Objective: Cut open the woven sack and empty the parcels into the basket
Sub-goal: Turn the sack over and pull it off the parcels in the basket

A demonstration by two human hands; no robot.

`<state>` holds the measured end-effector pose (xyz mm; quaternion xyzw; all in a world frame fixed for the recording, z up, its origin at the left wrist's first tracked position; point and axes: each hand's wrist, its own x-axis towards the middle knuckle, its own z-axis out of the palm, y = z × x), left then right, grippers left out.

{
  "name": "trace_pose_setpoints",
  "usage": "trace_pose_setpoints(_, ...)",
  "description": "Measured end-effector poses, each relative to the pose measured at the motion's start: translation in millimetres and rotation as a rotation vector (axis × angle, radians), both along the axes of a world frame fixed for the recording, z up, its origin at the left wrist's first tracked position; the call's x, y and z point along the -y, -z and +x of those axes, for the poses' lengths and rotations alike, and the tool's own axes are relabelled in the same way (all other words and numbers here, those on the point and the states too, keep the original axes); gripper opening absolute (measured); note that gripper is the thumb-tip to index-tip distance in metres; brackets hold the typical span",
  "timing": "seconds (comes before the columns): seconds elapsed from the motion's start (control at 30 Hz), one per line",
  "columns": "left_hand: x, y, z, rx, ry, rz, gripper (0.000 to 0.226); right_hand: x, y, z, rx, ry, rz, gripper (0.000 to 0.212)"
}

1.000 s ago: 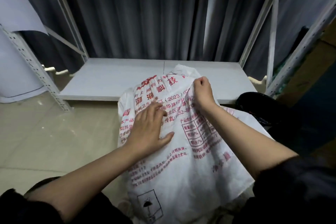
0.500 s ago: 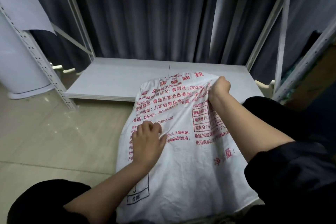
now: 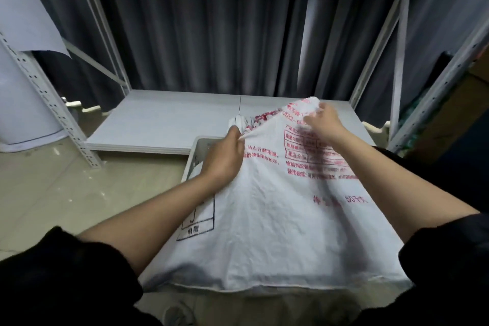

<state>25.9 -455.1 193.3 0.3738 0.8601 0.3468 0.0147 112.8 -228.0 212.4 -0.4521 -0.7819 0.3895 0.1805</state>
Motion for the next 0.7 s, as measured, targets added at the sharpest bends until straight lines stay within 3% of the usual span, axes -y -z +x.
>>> trace_pose_setpoints(0.1,-23.2,-5.5,-29.3,0.189,-0.107,0.023,0.013,27.0,-12.2,13.1,0.277,-0.325,0.309,0.059)
trace_pose_setpoints(0.23,-39.4,-4.9,-62.6,0.319,-0.237,-0.018,0.015,62.9,-24.2,38.2,0.454,-0.805,0.21,0.044)
trace_pose_setpoints(0.37,-46.3,1.8,-84.9,0.383,-0.335,-0.009,0.028,86.7,1.9,65.5,0.488,-0.84,0.497,0.073)
trace_pose_setpoints(0.53,-56.1,8.4,-96.5,0.491,-0.355,0.039,0.023,107.3,71.2,99.5,0.518,-0.781,0.9,0.1)
trace_pose_setpoints(0.6,-58.4,11.1,-100.3,0.498,-0.365,0.047,0.02,107.5,87.3,104.6,0.499,-0.744,0.912,0.102)
trace_pose_setpoints(0.7,-58.8,11.7,-104.7,0.508,-0.389,0.058,0.03,114.7,99.6,108.0,0.324,-0.817,0.964,0.086)
